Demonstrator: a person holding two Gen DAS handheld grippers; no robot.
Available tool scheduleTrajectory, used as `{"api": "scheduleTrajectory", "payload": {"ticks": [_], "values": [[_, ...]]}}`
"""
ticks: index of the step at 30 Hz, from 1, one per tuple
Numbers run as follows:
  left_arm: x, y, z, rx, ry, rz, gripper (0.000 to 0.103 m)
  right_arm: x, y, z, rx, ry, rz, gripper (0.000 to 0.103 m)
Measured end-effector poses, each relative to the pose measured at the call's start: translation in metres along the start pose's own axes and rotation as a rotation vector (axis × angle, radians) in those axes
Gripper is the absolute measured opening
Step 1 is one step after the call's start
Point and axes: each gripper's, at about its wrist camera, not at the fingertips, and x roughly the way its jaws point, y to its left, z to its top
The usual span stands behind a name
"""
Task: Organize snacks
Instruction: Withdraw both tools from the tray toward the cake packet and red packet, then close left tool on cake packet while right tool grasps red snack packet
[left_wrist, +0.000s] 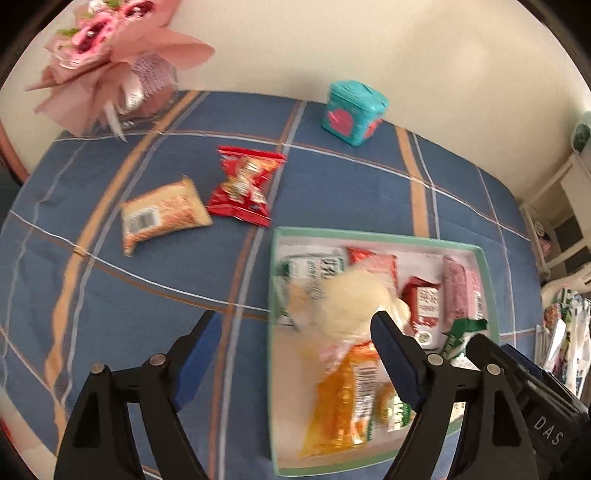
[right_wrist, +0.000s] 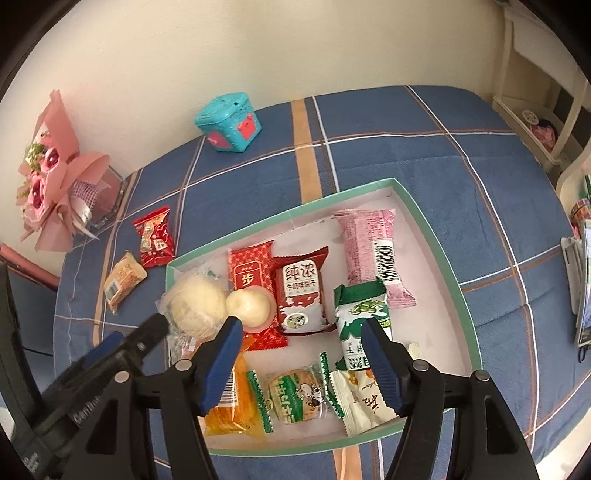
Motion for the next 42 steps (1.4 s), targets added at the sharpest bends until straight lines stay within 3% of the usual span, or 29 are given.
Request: {"api": "scheduleTrajectory", "payload": {"ticks": [13, 14, 16, 23, 28, 35, 42], "values": [[-0.016, 0.045, 0.010, -0.069, -0.055, 0.067, 0.085, 0.001, 0.026, -0.006, -0.070, 0.009, -0.010, 0.070], [-0.016, 0.047, 0.010, -0.070, -0.061, 0.074, 0.086, 0.001, 0.028, -0.007, -0.075, 0.008, -0.008, 0.073], [-0.017, 0.051, 0.011, -0.073, -0.074, 0.094, 0.100, 0.002, 0.033, -0.008, -0.085, 0.000, -0.004, 0.085], [-0.017, 0.072, 0.021, -0.093, -0.119, 0.117, 0.100, 0.006, 0.046, -0.007, -0.118, -0.040, -0.024, 0.103], [-0.014, 0.098, 0.038, -0.138, -0.157, 0.150, 0.100, 0.012, 0.073, 0.001, -0.145, -0.060, 0.022, 0.103], [0.012, 0.147, 0.065, -0.262, -0.100, 0.090, 0.100, 0.033, 0.133, 0.026, -0.218, -0.071, 0.077, 0.103], [0.062, 0.148, 0.083, -0.198, -0.044, 0.074, 0.100, 0.086, 0.172, 0.068, -0.193, -0.012, 0.128, 0.102]]}}
